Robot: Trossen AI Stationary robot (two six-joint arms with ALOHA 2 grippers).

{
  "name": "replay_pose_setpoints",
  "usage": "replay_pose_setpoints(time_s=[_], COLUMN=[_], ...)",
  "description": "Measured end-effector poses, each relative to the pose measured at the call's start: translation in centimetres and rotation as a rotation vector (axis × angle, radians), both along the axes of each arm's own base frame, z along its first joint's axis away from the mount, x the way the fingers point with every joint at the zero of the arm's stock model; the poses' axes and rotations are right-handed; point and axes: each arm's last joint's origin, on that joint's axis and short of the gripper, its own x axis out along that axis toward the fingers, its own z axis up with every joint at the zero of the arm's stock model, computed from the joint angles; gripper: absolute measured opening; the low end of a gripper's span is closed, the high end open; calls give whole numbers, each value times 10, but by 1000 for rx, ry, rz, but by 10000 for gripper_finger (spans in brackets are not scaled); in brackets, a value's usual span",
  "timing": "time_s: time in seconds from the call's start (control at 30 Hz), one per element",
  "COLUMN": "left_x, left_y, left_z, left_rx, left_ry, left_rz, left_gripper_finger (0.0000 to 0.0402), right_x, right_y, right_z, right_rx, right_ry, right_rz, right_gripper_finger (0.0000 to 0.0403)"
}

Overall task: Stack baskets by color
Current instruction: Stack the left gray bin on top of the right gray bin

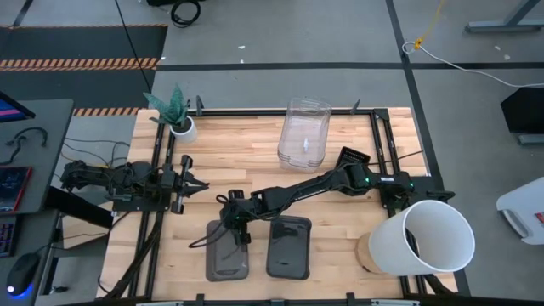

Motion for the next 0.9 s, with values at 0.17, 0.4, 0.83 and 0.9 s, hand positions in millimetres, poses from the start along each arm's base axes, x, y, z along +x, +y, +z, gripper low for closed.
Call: replay_pose_setpoints(time_s=[0.17,0.4,0.83,0.9], left_x=[0,0,0,0], left_y=[0,0,0,0], left_z=[0,0,0,0], left_rx=[0,0,0,0], left_ry=[0,0,0,1], left_rz=[1,0,1,0], left_gripper_finger=[26,34,30,32], right_x=[0,0,-31,-40], right_y=[-3,-5,-1,3], right_z=[0,4,80,99], right_rx=[4,14,12,16], right_ry=[2,2,13,-5], right_rz=[-10,-23,-12,0], right_gripper_finger=[10,5,2,2])
